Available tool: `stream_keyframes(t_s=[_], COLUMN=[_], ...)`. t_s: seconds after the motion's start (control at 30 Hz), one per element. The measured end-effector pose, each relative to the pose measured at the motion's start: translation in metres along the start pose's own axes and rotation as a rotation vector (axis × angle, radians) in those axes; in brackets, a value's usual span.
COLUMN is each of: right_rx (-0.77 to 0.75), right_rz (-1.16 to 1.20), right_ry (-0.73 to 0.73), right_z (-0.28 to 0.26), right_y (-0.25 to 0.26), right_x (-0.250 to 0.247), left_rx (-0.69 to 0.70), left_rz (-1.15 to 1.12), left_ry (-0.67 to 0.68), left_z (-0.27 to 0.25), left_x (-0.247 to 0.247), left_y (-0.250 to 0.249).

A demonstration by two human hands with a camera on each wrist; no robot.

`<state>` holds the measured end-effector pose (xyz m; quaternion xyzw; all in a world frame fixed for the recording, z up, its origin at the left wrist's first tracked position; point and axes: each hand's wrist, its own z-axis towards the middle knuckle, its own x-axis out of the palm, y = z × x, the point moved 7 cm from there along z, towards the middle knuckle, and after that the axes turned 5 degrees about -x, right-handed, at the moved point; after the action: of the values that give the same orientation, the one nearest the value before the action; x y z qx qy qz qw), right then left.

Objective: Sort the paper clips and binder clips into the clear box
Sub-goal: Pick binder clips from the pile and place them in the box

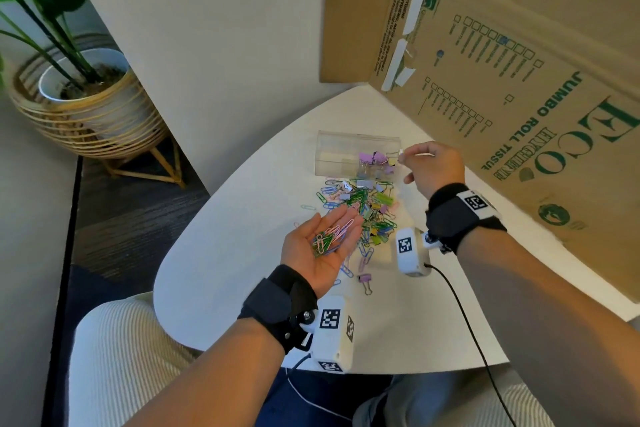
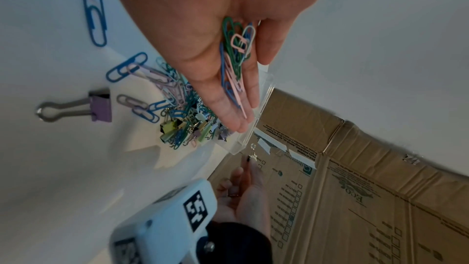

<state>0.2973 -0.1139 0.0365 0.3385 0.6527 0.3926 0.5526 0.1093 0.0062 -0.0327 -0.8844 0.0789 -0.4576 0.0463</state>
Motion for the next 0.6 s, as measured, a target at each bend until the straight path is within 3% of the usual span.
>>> stream_keyframes(t_s=[0.17, 0.3, 0.47, 0.6], right_rx=[-0.009, -0.116, -0.306, -0.431], right_rz=[-0.055, -0.125, -0.279, -0.446], right_ry=[0.082, 0.106, 0.511, 0.624], right_z=[0.007, -0.02, -0.086, -0.112], right_y=[0.008, 0.013, 0.023, 0.028], right_x=[0.005, 0.0, 0.032, 0.045], left_rx=[0.006, 0.016, 0.032, 0.037], left_rz=[-0.005, -0.016, -0.013, 0.015], left_ry=[-0.014, -0.008, -0.025, -0.049], left_z=[-0.001, -0.003, -0.001, -0.002], left_x=[-0.004, -0.004, -0.002, 0.0], left_y=[-0.002, -0.004, -0.002, 0.002])
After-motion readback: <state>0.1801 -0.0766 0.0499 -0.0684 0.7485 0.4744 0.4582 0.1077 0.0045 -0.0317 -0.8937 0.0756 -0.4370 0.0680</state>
